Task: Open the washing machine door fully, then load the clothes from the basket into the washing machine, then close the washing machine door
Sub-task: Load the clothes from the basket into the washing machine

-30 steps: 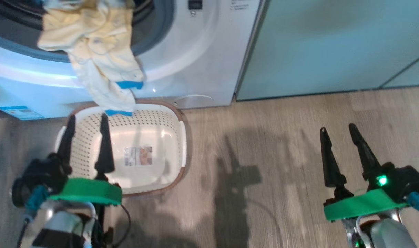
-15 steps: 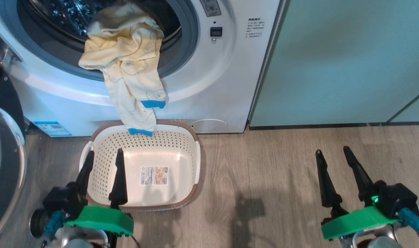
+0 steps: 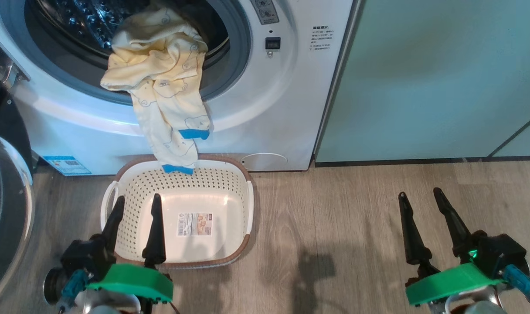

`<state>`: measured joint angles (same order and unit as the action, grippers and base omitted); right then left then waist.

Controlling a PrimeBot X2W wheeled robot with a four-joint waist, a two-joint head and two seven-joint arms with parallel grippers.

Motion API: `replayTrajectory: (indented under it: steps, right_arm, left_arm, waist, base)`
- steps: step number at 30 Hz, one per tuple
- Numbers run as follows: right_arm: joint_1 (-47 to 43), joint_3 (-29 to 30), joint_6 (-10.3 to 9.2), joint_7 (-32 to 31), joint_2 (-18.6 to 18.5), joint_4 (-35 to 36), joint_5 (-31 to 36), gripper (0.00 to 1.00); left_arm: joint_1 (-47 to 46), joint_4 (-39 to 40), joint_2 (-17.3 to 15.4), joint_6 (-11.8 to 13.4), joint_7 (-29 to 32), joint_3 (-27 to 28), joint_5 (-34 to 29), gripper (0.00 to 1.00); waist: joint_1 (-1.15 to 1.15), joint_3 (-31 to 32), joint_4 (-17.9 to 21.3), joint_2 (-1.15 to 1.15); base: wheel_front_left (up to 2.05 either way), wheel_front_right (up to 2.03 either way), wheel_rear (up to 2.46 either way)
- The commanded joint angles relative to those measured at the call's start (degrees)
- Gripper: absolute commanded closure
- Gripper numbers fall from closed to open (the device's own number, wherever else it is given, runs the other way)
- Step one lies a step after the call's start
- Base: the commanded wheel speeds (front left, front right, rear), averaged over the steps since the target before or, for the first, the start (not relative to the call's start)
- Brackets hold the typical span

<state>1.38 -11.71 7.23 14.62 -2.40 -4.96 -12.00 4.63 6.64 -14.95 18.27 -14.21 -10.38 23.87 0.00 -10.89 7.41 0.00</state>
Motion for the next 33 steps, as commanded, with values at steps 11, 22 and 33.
replayTrajectory:
  steps: [11, 22, 33]
  right_arm:
    - [2.1, -1.79, 0.25, 0.38, -0.48, 2.58, 0.14, 0.0]
    - [4.63, -1.75, 0.25, 0.38, -0.48, 3.82, -0.21, 0.0]
    - [7.87, -1.91, 0.25, 0.38, -0.48, 5.32, -1.83, 0.0]
  left_arm:
    - [-5.18, -2.15, -0.54, -2.31, -0.6, 1.78, 1.21, 0.0]
    - [-14.83, -13.89, -1.13, -7.62, -0.39, 2.21, 4.84, 0.0]
    - [-29.0, -29.27, -4.19, -12.65, 0.09, 4.14, 7.53, 0.0]
  waist:
    - [0.0, -3.12, 0.51, 0.0]
    - [0.0, -10.2, 2.41, 0.0]
    - [0.0, -17.84, 6.13, 0.0]
  base:
    - [0.0, 0.0, 0.0]
    - [0.0, 0.0, 0.0]
    - [0.0, 0.0, 0.0]
